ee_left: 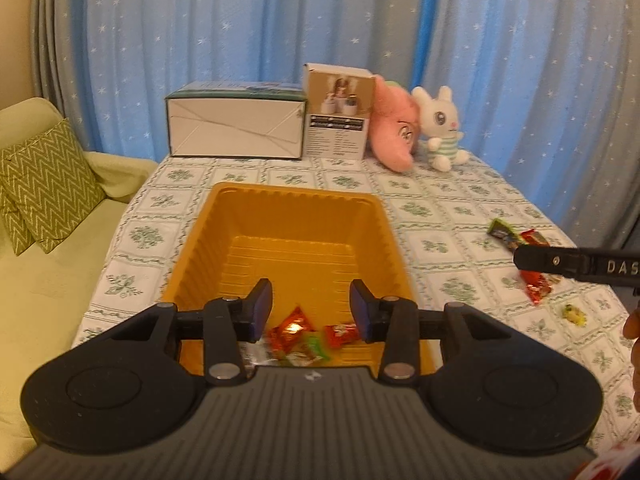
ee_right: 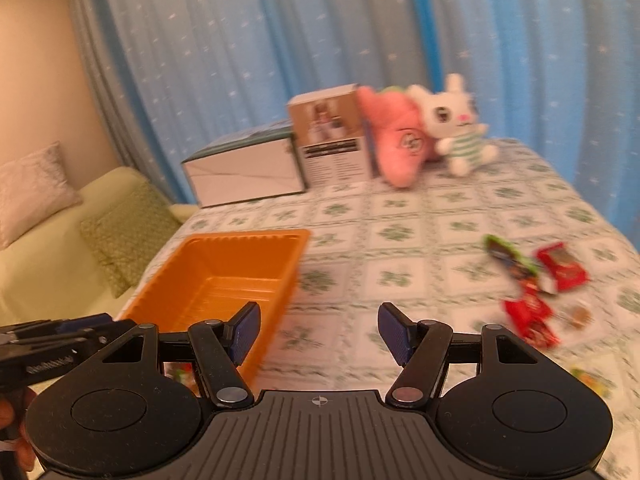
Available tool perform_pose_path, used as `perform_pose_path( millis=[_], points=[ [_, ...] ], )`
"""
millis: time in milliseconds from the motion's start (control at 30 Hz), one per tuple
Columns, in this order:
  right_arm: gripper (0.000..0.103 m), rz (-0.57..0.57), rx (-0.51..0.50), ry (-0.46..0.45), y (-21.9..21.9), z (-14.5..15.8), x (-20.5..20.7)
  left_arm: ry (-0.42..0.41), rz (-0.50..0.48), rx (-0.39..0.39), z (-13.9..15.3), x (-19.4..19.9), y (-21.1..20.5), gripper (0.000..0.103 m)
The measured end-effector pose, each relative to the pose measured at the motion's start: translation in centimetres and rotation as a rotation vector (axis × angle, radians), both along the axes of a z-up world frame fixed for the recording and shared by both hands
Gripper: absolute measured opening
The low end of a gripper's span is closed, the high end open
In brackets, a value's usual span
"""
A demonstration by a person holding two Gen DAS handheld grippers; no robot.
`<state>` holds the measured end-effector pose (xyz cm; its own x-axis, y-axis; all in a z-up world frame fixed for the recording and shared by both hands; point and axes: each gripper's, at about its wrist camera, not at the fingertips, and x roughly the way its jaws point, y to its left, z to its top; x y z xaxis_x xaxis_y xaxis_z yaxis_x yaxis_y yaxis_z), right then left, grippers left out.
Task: Organize snacks
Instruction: 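Move both tools back toward the remaining candies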
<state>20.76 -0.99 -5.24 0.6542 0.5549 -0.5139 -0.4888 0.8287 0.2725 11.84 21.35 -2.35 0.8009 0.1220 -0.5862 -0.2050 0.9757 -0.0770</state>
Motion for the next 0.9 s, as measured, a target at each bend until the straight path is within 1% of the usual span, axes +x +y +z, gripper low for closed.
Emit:
perform_pose_path(
  millis=[233,333,433,533,600,700,900],
  points=[
    [0.065,-0.092,-0.055,-0.058,-5.4,0.0,-3.8,-0.013,-0.049,-0.032,0.7,-1.5,-5.2,0.038],
    [0.065,-0.133,-0.106,-0.110,-7.4,-0.4,-5.7,-0.010,-0.077,-0.039,0.8,-1.9,-7.4,0.039],
    [0.065,-0.166,-0.131,-0.127,-9.4,-0.9,-7.1,-0.006,-0.104,-0.053,0.7,-2.4,-9.5,0.039],
    [0.065,-0.199,-0.137,-0.109,-11.1,-1.8,-7.9,0.001,-0.131,-0.058,0.5,-2.8,-11.6,0.039],
    [0.065,-0.224,-0.121,-0.079,-12.5,-2.4,-8.3,0.009,-0.148,-0.066,0.3,-2.8,-12.7,0.039],
    [0.065,-0.261,-0.115,-0.058,-14.2,-3.3,-9.3,0.026,-0.172,-0.068,-0.3,-3.0,-14.2,0.039],
    [0.065,-0.308,-0.095,-0.027,-16.4,-4.7,-10.2,0.046,-0.198,-0.054,-0.9,-2.8,-16.1,0.038]
  ],
)
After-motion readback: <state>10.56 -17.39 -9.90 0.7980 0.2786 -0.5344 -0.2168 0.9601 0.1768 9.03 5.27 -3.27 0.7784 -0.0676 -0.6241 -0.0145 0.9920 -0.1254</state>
